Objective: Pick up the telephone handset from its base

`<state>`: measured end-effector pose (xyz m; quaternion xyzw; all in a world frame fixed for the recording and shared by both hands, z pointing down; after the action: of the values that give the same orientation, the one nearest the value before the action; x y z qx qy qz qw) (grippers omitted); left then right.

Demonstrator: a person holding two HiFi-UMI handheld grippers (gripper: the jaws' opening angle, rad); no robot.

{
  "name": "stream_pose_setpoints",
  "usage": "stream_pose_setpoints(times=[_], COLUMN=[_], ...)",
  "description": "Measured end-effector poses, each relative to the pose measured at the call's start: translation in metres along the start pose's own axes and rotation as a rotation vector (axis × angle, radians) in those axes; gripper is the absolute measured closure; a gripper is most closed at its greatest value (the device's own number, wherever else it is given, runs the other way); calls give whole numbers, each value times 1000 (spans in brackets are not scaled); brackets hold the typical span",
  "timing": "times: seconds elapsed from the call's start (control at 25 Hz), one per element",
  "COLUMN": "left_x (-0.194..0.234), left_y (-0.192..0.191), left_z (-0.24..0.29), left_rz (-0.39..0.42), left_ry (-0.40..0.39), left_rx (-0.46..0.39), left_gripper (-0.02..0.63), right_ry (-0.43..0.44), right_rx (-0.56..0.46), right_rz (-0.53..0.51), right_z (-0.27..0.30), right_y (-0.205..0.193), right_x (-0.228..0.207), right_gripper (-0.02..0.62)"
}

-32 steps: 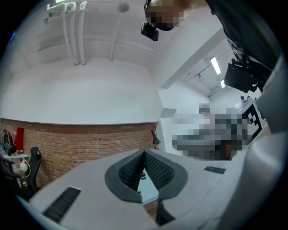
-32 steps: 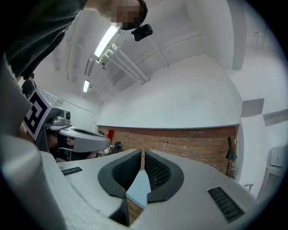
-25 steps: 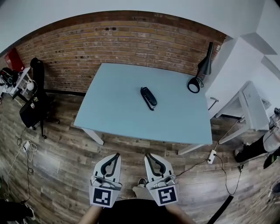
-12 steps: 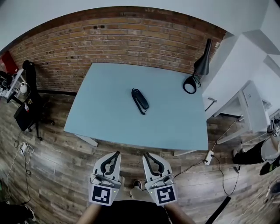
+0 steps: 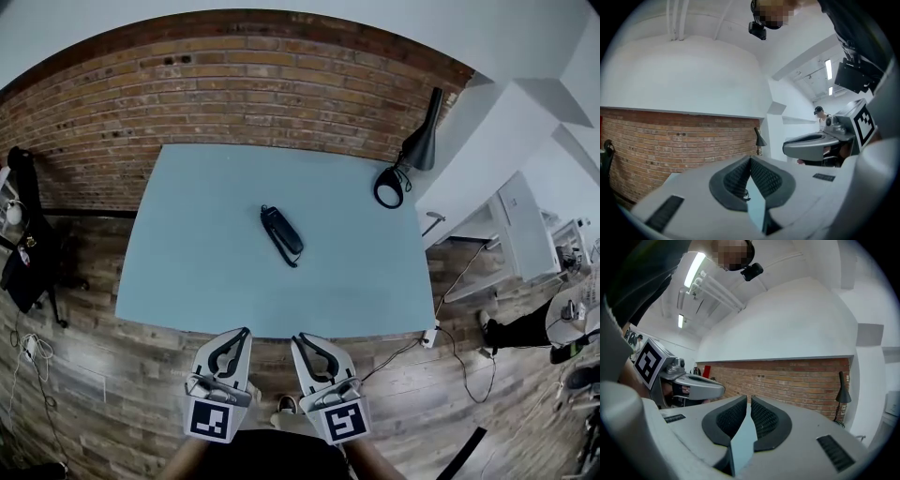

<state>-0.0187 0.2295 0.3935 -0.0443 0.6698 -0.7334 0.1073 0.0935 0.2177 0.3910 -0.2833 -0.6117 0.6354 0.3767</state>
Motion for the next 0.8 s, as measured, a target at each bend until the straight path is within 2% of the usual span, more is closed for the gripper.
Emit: stream_pose_setpoints(times=[0.32,0.44,0.6,0.8], left_x=[74,94,107,114], left_y=[-16,-18,-13,-14], left_z=[30,45,66,92], left_rz=[-44,-28,-39,-27], left_ry=[-95,-121,-119,-78], left_rx=[63,41,28,55], left_gripper=[592,592,592,592], right_ry=[-80,-90,-93,-77], right_rx=[72,84,120,103], right_rz=[-14,-22,12,54], right_z=[85,102,113,138], right_y=[8,8,1,-9], right_x=[-6,-6,-19,-58], right_gripper=[560,560,560,560])
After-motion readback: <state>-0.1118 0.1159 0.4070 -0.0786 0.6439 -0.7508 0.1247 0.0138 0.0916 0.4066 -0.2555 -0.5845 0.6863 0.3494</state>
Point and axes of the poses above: the fingertips, and each gripper's own axes: z forward along the fingers, x to its left, y out of its top, the point moved 3 cm from there along -z, backward along the fingers, and after that the axes turned 9 degrees about y, right-handed, at the moved point
